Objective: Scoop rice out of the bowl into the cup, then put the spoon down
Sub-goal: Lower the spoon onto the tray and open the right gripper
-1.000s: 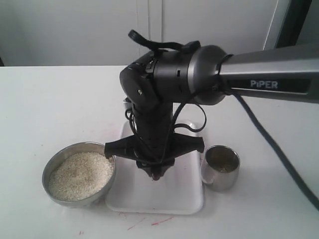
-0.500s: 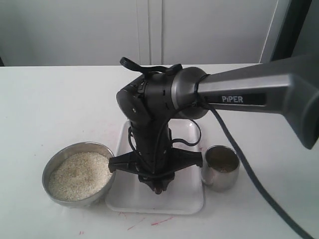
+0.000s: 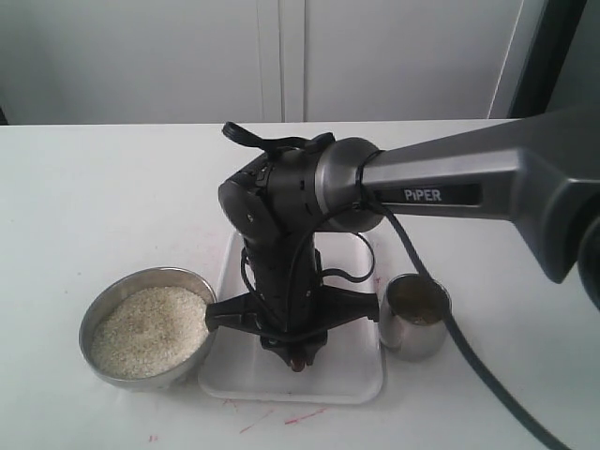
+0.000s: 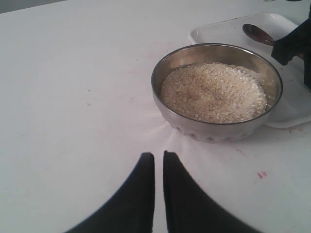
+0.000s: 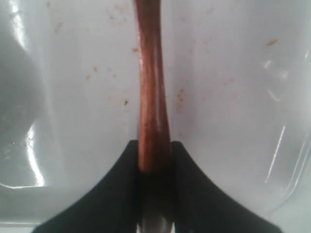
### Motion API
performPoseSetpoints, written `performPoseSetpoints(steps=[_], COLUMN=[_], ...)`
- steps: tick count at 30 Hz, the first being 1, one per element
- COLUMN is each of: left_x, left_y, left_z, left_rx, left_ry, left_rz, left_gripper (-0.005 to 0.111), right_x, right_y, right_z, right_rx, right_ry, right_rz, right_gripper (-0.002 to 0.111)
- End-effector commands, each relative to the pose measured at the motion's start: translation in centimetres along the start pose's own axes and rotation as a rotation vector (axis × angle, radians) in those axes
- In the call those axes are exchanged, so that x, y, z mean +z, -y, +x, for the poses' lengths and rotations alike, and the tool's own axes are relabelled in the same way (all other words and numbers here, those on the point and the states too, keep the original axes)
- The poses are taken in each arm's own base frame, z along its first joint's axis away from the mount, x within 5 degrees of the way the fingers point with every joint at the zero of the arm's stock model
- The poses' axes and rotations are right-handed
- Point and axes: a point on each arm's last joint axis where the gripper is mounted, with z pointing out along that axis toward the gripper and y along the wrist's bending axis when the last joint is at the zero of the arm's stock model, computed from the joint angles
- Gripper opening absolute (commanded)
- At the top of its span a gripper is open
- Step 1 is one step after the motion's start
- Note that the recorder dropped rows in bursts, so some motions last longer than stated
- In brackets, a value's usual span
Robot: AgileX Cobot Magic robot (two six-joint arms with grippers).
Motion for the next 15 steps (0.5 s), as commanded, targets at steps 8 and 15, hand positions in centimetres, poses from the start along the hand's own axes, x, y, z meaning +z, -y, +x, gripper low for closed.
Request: performPoseSetpoints(steps=[8, 15], left_x=[-0.05, -0.05], left_y=[0.08, 0.08], left_z=[-0.21, -0.21], left_rx=[-0.011, -0.011], left_ry=[0.004, 0.004], left_rz=[0.01, 0.01], left_gripper=[0.014, 0.014], right_x=[-0.34, -1.04], right_y=[-0.06, -0.4], right_z=[-0.22, -0.56], right_rx=[-0.007, -0.077], right_ry=[0.019, 0.035], right_rz=[-0.011, -0.031], right_gripper=[0.0, 0.002])
